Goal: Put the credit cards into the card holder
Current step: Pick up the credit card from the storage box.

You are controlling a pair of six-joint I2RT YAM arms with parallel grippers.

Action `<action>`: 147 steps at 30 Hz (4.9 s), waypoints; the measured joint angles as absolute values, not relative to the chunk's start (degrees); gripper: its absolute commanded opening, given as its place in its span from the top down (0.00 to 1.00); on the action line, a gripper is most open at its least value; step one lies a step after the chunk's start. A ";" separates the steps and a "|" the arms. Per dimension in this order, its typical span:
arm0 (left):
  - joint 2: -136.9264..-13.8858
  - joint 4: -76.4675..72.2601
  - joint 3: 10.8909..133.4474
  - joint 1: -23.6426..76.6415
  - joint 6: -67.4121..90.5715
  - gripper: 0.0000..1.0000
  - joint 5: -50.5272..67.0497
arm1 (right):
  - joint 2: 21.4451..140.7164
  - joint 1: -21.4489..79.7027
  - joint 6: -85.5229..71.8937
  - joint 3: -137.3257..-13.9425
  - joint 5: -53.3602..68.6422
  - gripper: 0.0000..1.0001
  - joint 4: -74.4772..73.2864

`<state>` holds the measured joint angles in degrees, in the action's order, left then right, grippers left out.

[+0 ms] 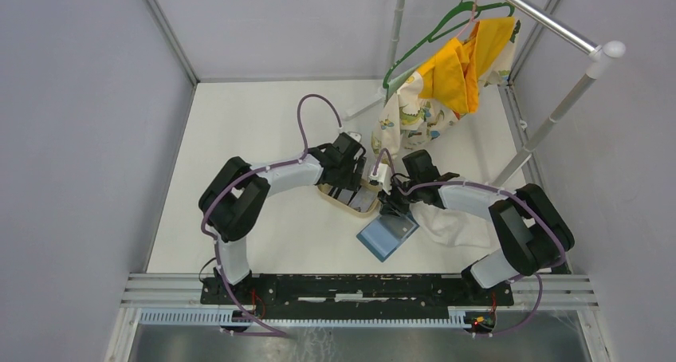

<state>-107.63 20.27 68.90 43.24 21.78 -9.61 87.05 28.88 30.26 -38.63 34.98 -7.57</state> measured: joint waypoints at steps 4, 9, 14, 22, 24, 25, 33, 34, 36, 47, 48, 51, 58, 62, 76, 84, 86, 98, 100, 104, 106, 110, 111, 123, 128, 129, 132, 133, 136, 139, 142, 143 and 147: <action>-106.98 19.05 67.99 42.94 22.79 0.34 -5.76 | 87.11 28.88 30.26 -38.68 35.11 0.68 -7.55; -104.97 15.51 65.01 42.70 25.56 0.39 1.80 | 87.35 28.88 30.11 -38.79 35.44 0.68 -7.92; -104.01 13.30 63.11 41.28 28.01 0.48 4.82 | 87.46 28.75 29.82 -39.03 35.57 0.68 -8.82; -102.67 9.98 60.07 40.16 30.65 0.55 7.01 | 87.46 28.67 29.63 -39.20 35.66 0.68 -10.11; -102.00 9.52 59.27 40.07 31.31 0.56 7.62 | 87.46 28.58 29.61 -39.20 35.77 0.68 -10.44; -101.62 9.39 58.94 40.03 31.55 0.57 7.73 | 87.46 28.53 29.58 -39.20 35.79 0.68 -10.50; -97.95 7.70 58.06 39.81 34.22 0.62 9.17 | 87.46 28.45 29.39 -39.22 35.83 0.68 -10.63; -97.45 7.25 58.02 39.83 34.63 0.62 9.74 | 87.46 28.45 29.39 -39.22 35.83 0.68 -10.61; -96.55 5.52 57.98 40.14 35.94 0.63 12.84 | 87.48 28.51 29.45 -39.22 35.90 0.68 -10.24; -98.02 1.80 56.55 42.46 38.96 0.60 20.01 | 87.74 28.88 29.85 -39.24 35.90 0.68 -9.54; -98.28 1.93 56.55 42.46 38.96 0.57 19.97 | 87.74 28.88 29.85 -39.24 35.92 0.68 -9.54; -98.85 3.07 56.55 42.46 38.89 0.49 19.09 | 87.77 28.88 29.87 -39.24 35.90 0.68 -9.54; -98.83 10.11 59.44 42.46 34.37 0.28 10.87 | 87.83 28.88 29.87 -39.24 35.90 0.68 -9.52; -99.04 13.32 62.15 42.39 31.29 0.21 8.69 | 87.92 28.88 29.87 -39.24 35.92 0.68 -9.52; -105.82 21.04 68.58 46.39 28.14 0.18 -1.02 | 88.16 28.88 29.89 -39.38 35.97 0.68 -9.52; -106.96 24.34 70.57 48.42 27.31 0.35 -5.89 | 88.25 28.88 30.06 -39.42 35.99 0.68 -9.52; -107.63 24.40 70.89 48.42 27.14 0.35 -6.24 | 88.25 28.88 30.06 -39.42 35.97 0.68 -9.52; -109.10 24.77 72.58 49.23 27.11 0.44 -7.86 | 88.25 28.88 30.28 -39.42 36.01 0.68 -9.52; -109.12 24.80 72.60 49.32 27.11 0.47 -7.88 | 88.25 28.88 30.33 -39.42 36.03 0.68 -9.52; -109.12 24.84 72.62 49.36 27.09 0.52 -7.94 | 88.25 28.88 30.33 -39.42 36.03 0.68 -9.52; -109.12 24.84 72.62 49.39 27.09 0.53 -7.99 | 88.25 28.88 30.35 -39.42 36.05 0.68 -9.52; -108.92 24.99 72.62 49.36 27.09 0.53 -8.05 | 88.25 28.88 30.35 -39.42 36.07 0.67 -9.52; -108.81 25.12 72.62 49.34 27.09 0.53 -8.05 | 88.25 28.88 30.35 -39.42 36.07 0.67 -9.52; -105.21 24.71 70.04 47.53 27.03 0.40 -5.78 | 86.96 28.88 30.70 -39.44 36.07 0.67 -9.58; -105.10 24.12 70.00 47.20 26.63 0.36 -3.84 | 86.78 28.88 30.94 -39.44 36.21 0.67 -9.58; -105.12 24.03 70.00 47.13 26.61 0.37 -3.01 | 86.78 28.88 30.94 -39.44 36.27 0.67 -9.58; -105.12 23.46 69.87 46.57 26.59 0.38 -0.12 | 86.91 28.88 30.92 -39.44 36.67 0.67 -9.63; -105.16 23.29 69.78 46.35 26.61 0.38 0.67 | 87.02 28.88 30.92 -39.44 36.84 0.67 -9.63; -105.41 22.28 69.06 45.34 26.61 0.40 3.51 | 87.74 28.88 30.92 -39.44 37.36 0.67 -9.65; -106.08 22.13 68.79 44.66 26.61 0.42 5.26 | 88.64 28.88 30.89 -39.59 37.54 0.67 -9.78; -106.98 21.93 68.71 44.21 26.61 0.50 6.92 | 89.08 28.88 30.85 -39.86 37.69 0.67 -9.87; -107.00 21.47 68.69 44.16 26.61 0.53 7.75 | 89.12 28.88 30.83 -39.94 37.71 0.67 -9.98; -107.28 19.90 68.01 44.16 26.65 0.57 10.72 | 89.23 28.88 30.76 -39.97 37.71 0.67 -9.98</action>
